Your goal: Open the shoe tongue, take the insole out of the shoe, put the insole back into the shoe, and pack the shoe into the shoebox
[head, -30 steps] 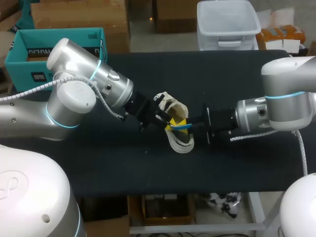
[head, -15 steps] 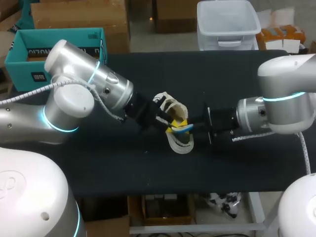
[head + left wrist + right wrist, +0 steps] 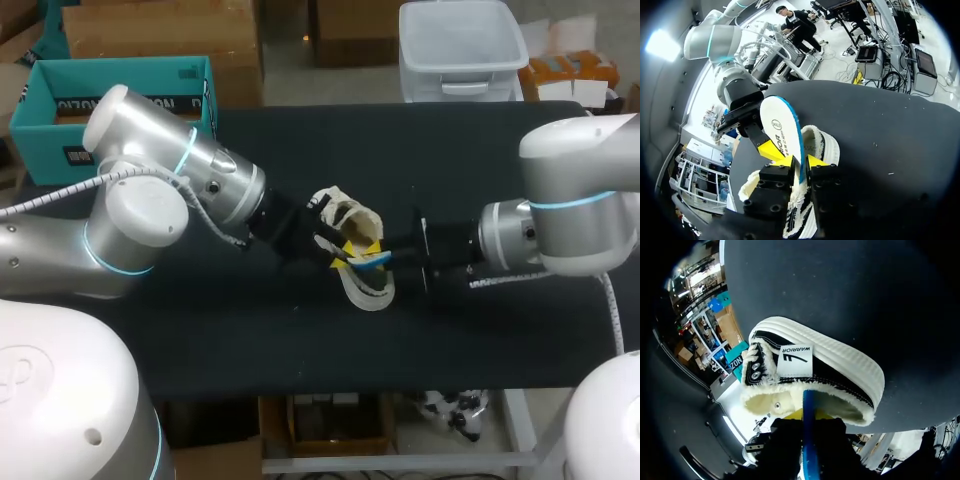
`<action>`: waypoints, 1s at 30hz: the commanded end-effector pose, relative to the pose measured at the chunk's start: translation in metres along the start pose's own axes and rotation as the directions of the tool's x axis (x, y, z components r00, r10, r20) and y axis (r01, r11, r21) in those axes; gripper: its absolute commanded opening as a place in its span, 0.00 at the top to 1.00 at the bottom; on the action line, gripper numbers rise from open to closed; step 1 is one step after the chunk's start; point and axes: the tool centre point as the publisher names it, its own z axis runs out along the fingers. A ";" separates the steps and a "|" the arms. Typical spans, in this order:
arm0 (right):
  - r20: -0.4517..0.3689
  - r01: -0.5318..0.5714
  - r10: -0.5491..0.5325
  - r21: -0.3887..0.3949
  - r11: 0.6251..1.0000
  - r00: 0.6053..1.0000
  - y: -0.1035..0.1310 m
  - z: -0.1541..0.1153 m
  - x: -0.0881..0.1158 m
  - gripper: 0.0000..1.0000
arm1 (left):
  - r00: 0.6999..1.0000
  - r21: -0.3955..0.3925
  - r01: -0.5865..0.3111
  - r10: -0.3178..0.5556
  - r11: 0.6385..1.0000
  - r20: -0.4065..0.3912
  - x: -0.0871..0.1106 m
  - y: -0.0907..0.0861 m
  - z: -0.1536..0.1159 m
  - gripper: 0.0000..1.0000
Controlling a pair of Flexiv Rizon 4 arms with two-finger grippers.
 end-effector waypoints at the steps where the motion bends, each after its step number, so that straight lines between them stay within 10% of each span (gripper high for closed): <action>1: -0.009 0.000 0.000 0.000 1.000 1.000 0.001 -0.002 -0.002 1.00 | 1.000 -0.007 0.004 -0.004 1.000 0.006 0.002 0.001 0.000 0.86; 26: -0.005 0.036 -0.036 0.023 0.999 0.999 0.022 0.006 0.001 1.00 | 1.000 -0.071 0.023 -0.023 0.997 0.001 -0.002 0.020 0.010 1.00; 30: 0.008 0.019 -0.019 0.004 1.000 1.000 0.012 0.002 -0.001 0.41 | 1.000 -0.071 0.026 -0.026 0.997 0.000 -0.001 0.020 0.011 1.00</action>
